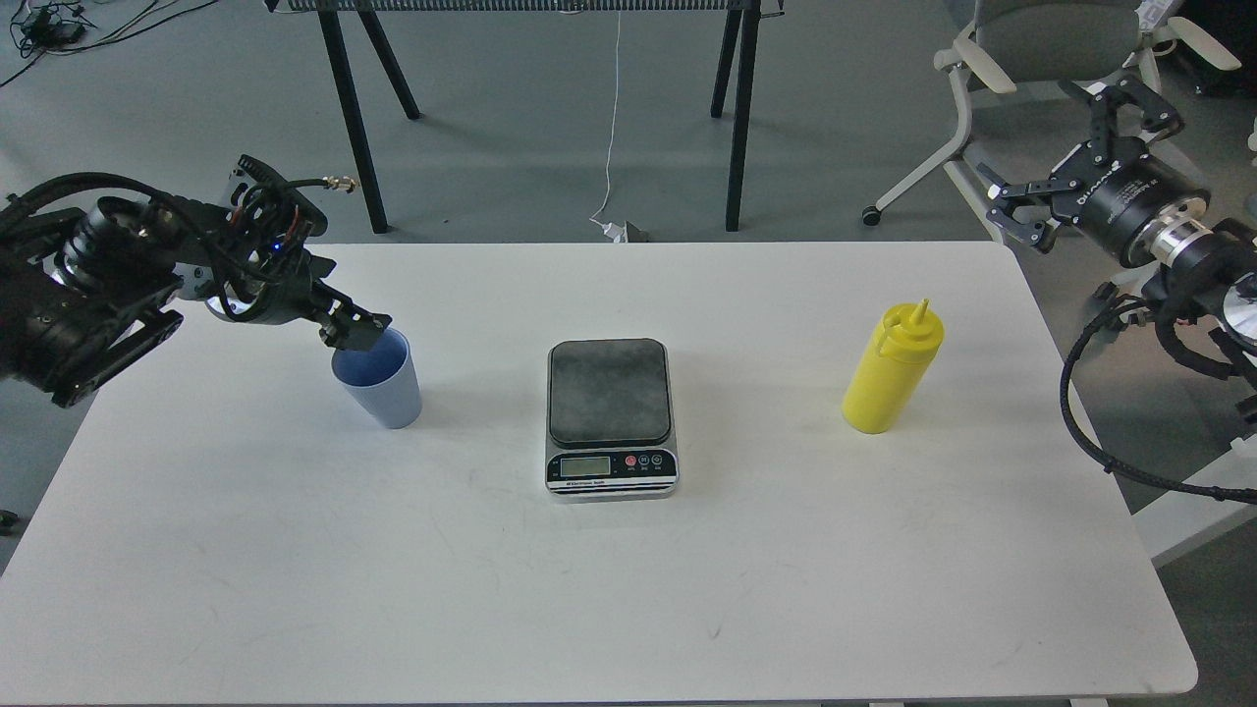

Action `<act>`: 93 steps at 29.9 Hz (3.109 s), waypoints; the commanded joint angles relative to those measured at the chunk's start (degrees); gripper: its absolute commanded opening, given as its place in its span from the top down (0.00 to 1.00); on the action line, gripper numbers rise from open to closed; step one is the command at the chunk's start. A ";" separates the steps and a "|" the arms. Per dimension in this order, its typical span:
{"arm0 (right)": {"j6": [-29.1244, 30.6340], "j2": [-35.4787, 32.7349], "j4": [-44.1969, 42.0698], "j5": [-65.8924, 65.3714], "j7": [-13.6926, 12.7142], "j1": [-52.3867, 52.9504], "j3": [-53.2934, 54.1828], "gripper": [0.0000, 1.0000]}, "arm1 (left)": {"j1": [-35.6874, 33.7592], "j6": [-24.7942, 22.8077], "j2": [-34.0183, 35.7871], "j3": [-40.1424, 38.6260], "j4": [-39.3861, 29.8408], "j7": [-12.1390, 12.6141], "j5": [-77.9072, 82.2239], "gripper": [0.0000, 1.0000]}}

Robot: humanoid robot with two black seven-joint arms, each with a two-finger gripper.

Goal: Pour seasoning into cup on scale with both arms
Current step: 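Grasp the blue cup rim with the left gripper, then lift the blue cup and carry it over the scale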

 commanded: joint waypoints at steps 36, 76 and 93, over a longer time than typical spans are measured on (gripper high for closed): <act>0.00 -0.85 0.09 -0.02 0.00 -0.26 0.07 0.01 | 3.72 -0.27 -2.46 0.03 3.96 -0.01 -1.60 0.33; 0.00 -0.85 0.01 -0.02 0.00 -0.61 0.07 0.01 | 3.10 -3.70 -2.72 1.09 4.32 -0.01 -2.83 0.98; 0.00 -0.41 0.01 -0.02 0.09 -0.52 0.07 0.01 | -5.68 -9.14 -2.72 0.74 3.35 -0.01 -5.29 0.97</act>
